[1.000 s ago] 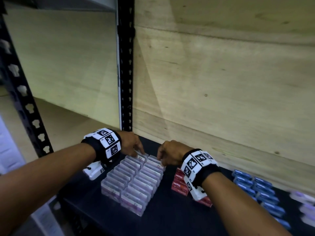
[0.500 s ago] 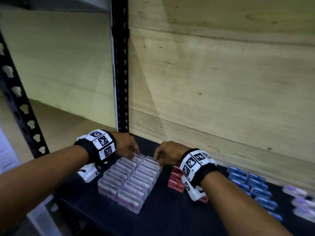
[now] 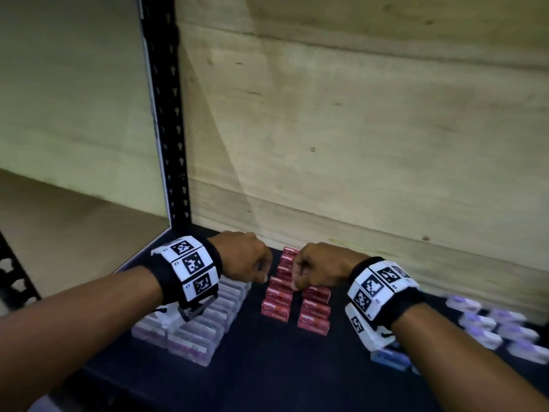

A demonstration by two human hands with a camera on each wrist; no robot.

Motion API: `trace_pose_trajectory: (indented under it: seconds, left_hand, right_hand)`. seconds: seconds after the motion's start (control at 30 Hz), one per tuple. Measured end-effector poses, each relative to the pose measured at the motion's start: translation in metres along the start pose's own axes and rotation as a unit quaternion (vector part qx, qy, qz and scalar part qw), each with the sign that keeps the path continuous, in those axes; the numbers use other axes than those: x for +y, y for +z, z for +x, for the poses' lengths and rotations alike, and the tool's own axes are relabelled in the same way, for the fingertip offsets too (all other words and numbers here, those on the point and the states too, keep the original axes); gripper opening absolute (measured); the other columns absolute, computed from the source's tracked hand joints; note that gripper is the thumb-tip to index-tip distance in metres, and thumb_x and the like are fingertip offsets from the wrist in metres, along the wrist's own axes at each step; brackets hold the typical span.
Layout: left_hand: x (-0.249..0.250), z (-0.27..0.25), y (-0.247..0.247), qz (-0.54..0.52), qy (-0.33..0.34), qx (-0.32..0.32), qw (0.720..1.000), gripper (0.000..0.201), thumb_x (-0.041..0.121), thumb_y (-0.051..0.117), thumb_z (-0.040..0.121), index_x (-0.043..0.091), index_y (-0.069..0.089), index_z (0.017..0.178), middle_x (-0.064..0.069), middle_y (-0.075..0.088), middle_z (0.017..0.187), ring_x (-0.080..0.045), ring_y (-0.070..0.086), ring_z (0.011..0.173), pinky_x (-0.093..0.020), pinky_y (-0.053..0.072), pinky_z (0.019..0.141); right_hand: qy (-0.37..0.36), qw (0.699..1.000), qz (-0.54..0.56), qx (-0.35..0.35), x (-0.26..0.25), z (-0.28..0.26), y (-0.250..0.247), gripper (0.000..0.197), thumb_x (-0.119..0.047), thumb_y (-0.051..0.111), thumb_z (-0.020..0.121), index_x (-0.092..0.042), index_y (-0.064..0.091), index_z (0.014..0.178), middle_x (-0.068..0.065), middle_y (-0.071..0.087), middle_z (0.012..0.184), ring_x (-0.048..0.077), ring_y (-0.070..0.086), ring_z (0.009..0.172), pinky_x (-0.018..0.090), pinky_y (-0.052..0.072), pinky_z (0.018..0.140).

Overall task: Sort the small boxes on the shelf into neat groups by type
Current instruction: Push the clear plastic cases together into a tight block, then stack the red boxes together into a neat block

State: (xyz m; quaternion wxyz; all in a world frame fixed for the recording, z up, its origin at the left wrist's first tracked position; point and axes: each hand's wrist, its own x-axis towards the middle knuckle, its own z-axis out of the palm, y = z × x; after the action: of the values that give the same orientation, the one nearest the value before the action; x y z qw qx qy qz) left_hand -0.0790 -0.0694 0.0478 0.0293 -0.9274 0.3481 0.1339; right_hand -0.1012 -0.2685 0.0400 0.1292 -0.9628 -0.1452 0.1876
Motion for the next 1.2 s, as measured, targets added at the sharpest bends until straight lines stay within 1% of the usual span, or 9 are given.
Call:
trace_pose_trajectory:
  seconds: [0.13,0.23,0.4,0.57,0.7,0.93,1.0,1.1,1.2]
  left_hand:
    - [0.023,0.010,0.007,0.032,0.028,-0.027,0.999,0.019,0.044,0.064,0.087,0.031,0.066,0.101,0.017,0.059,0.086,-0.009,0.057,0.084,-0.028,0.046,0.070]
    - [0.033,0.014,0.013,0.060,0.025,-0.044,0.997,0.026,0.047,0.068,0.083,0.033,0.065,0.105,0.014,0.056,0.088,-0.010,0.054,0.086,-0.029,0.042,0.070]
    - [0.047,0.015,0.021,0.098,0.014,-0.058,0.993,0.037,0.044,0.074,0.080,0.030,0.065,0.112,0.005,0.061,0.109,-0.018,0.059,0.099,-0.029,0.040,0.072]
    - [0.053,0.012,0.029,0.115,0.006,-0.050,0.992,0.022,0.029,0.072,0.084,0.026,0.067,0.105,0.002,0.063,0.111,-0.020,0.061,0.098,-0.029,0.042,0.072]
    - [0.056,0.005,0.029,0.122,0.016,-0.032,0.992,0.020,0.028,0.068,0.086,0.024,0.066,0.105,0.001,0.063,0.109,-0.021,0.061,0.096,-0.030,0.041,0.071]
    - [0.063,-0.014,0.038,0.092,0.031,0.024,0.995,0.008,0.033,0.057,0.088,0.028,0.055,0.093,0.004,0.061,0.105,-0.020,0.060,0.093,-0.030,0.042,0.071]
    - [0.064,-0.020,0.042,0.070,0.031,0.017,0.997,0.008,0.034,0.058,0.088,0.028,0.056,0.093,0.004,0.062,0.101,-0.019,0.060,0.090,-0.031,0.046,0.073]
    - [0.068,-0.023,0.046,0.076,0.027,0.013,0.997,0.007,0.032,0.059,0.088,0.028,0.058,0.095,0.005,0.063,0.098,-0.017,0.058,0.085,-0.030,0.045,0.072]
    - [0.068,-0.024,0.049,0.071,0.018,0.013,0.997,0.006,0.031,0.060,0.089,0.029,0.057,0.094,0.008,0.057,0.090,-0.016,0.058,0.087,-0.029,0.044,0.073]
  right_hand:
    - [0.030,0.999,0.009,-0.026,0.013,-0.020,0.004,0.013,-0.031,0.077,0.081,-0.020,0.074,0.088,-0.015,0.071,0.082,0.002,0.063,0.080,0.028,0.052,0.085]
    - [0.039,0.998,0.006,-0.039,0.017,-0.033,0.009,0.012,-0.029,0.078,0.080,-0.020,0.076,0.087,-0.012,0.074,0.085,0.005,0.067,0.086,0.031,0.054,0.089]
    - [0.055,0.997,-0.022,-0.049,0.020,-0.042,0.025,0.018,-0.036,0.081,0.077,-0.022,0.076,0.086,-0.012,0.071,0.078,0.003,0.063,0.074,0.025,0.051,0.073]
    - [0.070,0.997,-0.034,-0.027,0.019,-0.047,0.039,0.009,-0.030,0.080,0.078,-0.027,0.075,0.085,-0.019,0.064,0.075,-0.003,0.055,0.072,0.026,0.047,0.077]
    - [0.081,0.995,-0.051,-0.011,0.015,-0.056,0.041,0.009,-0.028,0.078,0.080,-0.023,0.075,0.088,-0.013,0.069,0.086,0.008,0.063,0.083,0.031,0.053,0.084]
    - [0.080,0.993,-0.082,0.026,0.009,-0.076,0.052,0.009,-0.029,0.070,0.085,-0.024,0.069,0.092,-0.004,0.068,0.096,0.020,0.064,0.089,0.036,0.054,0.082]
    - [0.087,0.993,-0.082,0.013,0.009,-0.076,0.054,0.021,-0.032,0.074,0.083,-0.024,0.067,0.101,-0.005,0.064,0.100,0.020,0.063,0.094,0.038,0.053,0.085]
    - [0.089,0.990,-0.111,0.007,0.011,-0.075,0.059,0.045,-0.037,0.079,0.079,-0.025,0.064,0.119,0.000,0.063,0.119,0.023,0.061,0.105,0.041,0.052,0.092]
    - [0.092,0.986,-0.140,0.015,0.013,-0.072,0.066,0.054,-0.035,0.078,0.080,-0.024,0.059,0.129,0.005,0.060,0.129,0.028,0.059,0.113,0.041,0.050,0.094]
